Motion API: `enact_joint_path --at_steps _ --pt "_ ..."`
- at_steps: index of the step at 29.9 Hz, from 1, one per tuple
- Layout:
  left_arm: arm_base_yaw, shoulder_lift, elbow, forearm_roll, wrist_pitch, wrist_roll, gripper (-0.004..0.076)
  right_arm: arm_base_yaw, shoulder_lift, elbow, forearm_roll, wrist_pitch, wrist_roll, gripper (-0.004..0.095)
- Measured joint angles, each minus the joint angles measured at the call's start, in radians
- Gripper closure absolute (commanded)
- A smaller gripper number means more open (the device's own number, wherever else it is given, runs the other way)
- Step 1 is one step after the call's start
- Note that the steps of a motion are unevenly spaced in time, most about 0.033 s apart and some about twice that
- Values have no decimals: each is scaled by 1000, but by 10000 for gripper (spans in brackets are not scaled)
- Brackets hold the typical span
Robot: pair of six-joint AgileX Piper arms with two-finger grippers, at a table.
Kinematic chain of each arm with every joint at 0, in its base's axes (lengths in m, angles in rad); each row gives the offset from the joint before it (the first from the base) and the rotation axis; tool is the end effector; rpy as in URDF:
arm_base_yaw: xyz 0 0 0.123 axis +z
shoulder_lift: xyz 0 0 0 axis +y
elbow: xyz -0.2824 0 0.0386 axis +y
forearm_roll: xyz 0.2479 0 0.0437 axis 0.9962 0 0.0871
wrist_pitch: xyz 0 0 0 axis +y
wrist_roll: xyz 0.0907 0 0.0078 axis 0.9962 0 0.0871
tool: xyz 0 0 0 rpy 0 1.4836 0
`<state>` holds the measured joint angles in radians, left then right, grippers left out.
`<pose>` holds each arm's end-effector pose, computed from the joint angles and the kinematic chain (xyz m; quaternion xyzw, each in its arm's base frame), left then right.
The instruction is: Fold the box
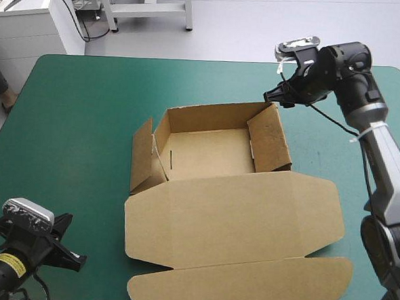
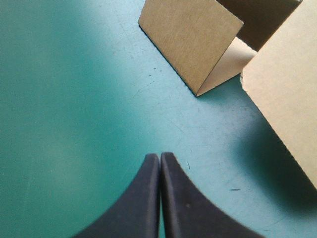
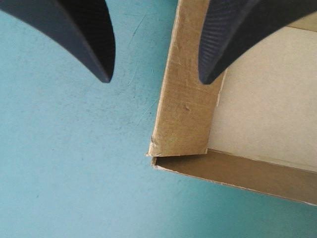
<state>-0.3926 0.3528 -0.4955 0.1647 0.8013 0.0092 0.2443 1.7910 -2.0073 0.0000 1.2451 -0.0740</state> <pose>0.0631 -0.0145 0.2868 0.1960 0.8528 -0.0132 0.4839 0.3741 0.0933 0.4124 -0.1507 0.9389 0.0263 0.3083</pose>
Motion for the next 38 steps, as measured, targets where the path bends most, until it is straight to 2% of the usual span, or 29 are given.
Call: enact_joint_path --at_steps 2,8,16,22,25,31,35,38 --pt "0 0 0 -1 0 -1 732 0 -39 1 0 0 -4 348" --pt "0 0 0 -1 0 -1 732 0 -94 62 0 1 -9 343" --pt "0 0 0 -1 0 -1 732 0 -41 263 0 -2 -9 345" --pt "0 0 0 -1 0 -1 732 0 46 337 58 -42 -9 358" --pt "0 0 0 -1 0 -1 732 0 84 344 88 -63 -9 446" --pt "0 0 0 -1 0 -1 732 0 113 352 96 -74 -9 706" --pt "0 0 0 -1 0 -1 732 1 113 351 95 -75 -8 930" --pt "0 0 0 -1 0 -1 732 0 113 352 89 -75 3 926"
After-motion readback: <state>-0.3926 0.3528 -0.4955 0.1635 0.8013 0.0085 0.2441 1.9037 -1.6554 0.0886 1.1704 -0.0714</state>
